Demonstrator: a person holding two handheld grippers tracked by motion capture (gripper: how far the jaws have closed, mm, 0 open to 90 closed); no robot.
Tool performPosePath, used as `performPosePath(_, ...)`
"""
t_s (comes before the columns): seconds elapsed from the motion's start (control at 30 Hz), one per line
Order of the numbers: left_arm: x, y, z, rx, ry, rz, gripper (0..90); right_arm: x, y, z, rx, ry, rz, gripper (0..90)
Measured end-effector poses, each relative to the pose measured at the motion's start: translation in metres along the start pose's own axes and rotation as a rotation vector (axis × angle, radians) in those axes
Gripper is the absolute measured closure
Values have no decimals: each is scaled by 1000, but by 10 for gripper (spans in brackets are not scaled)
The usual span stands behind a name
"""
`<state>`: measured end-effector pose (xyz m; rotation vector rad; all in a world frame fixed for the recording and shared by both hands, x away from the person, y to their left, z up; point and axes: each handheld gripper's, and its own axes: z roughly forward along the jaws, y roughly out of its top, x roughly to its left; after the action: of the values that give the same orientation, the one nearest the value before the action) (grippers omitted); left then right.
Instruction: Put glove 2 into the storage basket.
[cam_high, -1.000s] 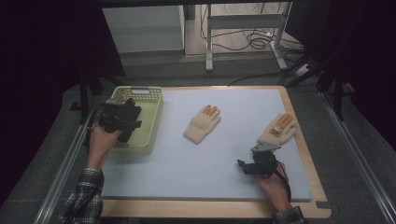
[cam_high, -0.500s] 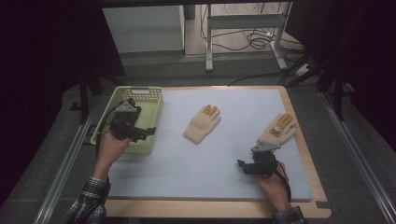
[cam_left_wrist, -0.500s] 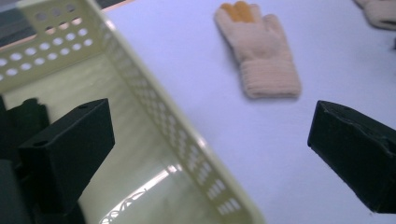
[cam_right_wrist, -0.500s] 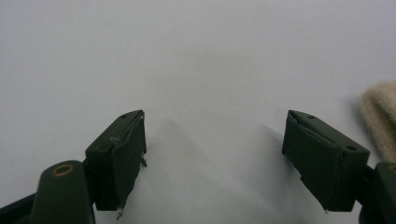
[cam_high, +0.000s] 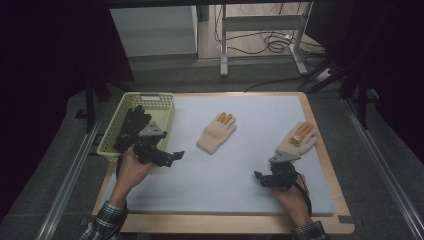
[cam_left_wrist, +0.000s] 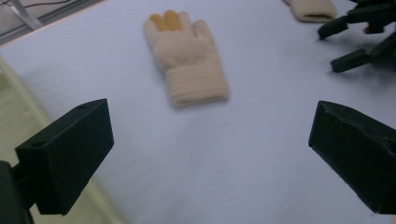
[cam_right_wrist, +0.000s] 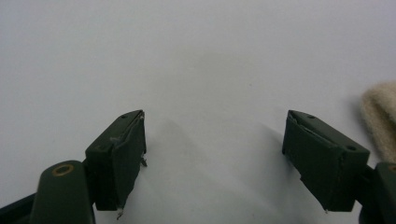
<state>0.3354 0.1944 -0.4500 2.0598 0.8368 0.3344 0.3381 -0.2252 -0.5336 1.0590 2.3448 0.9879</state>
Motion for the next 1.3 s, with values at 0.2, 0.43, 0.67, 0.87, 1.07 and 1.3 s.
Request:
performPosePath(0.2,-21,-13,15,19,-34,27,0,0,0,0,0,0,0,212)
performPosePath(0.43,-34,-33,30,44,-20,32,0,0,0,0,0,0,0,212)
performPosePath(0.67,-32,-58,45,102,18,-4,0,0,0,0,0,0,0,212)
performPosePath(0.87,-32,-75,56,167,84,2,2,0,0,0,1,1,1,211)
performPosePath(1.07,-32,-83,61,168,69,-23,0,0,0,0,3,2,2,211)
performPosePath(1.3,-33,-84,61,164,71,-22,0,0,1,0,5,2,5,211)
